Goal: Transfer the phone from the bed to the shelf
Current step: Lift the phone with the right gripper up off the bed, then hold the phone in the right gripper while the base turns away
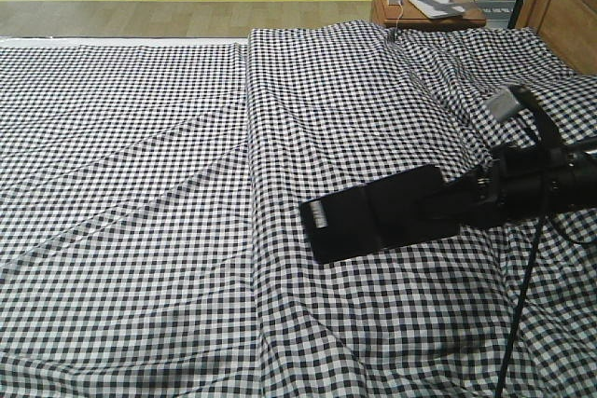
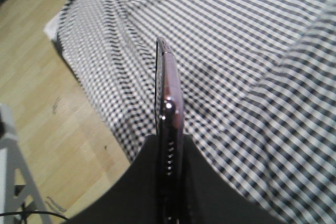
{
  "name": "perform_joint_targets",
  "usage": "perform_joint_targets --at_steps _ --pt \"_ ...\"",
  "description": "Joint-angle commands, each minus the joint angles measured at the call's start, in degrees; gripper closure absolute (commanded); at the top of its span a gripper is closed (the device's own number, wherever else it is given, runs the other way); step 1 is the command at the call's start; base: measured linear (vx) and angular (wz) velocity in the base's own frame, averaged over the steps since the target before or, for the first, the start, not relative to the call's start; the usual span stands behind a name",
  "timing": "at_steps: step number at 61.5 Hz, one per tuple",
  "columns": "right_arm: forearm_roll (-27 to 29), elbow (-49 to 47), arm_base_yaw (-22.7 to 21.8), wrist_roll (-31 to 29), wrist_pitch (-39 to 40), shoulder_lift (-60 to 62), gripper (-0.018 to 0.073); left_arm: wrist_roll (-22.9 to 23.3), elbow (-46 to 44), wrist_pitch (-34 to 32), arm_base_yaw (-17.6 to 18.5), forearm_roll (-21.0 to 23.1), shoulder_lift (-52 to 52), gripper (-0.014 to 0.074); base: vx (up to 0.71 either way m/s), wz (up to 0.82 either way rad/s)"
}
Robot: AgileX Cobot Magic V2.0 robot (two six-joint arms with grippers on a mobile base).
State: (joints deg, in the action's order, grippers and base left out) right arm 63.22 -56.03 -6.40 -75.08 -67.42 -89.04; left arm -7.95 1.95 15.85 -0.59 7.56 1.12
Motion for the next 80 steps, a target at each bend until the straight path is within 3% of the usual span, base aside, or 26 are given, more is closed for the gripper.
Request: perform_joint_targets --at_steps 1,19,35,44,80 --pt "6.82 -1.24 3.33 0.39 -6.58 4.32 0.0561 0.22 0.13 -4.18 0.18 0.4 0.3 0.0596 0.0 0.0" --pt "8.96 -1.24 12.79 5.3 -6.58 10.79 0.0561 0.22 0.13 -4.18 0.18 0.4 0.3 0.0596 0.0 0.0" --pt "9.77 -1.24 18.06 10.24 -6.58 16.76 0.0561 0.22 0.13 -4.18 0.18 0.4 0.3 0.0596 0.0 0.0" --pt "9.71 -1.24 18.6 13.28 -6.58 19.63 0.0561 0.22 0.13 -4.18 0.18 0.4 0.3 0.0596 0.0 0.0" --pt "9.66 -1.24 18.6 13.21 -6.58 21.7 0.0561 0.22 0.13 -4.18 0.18 0.4 0.3 0.0596 0.0 0.0"
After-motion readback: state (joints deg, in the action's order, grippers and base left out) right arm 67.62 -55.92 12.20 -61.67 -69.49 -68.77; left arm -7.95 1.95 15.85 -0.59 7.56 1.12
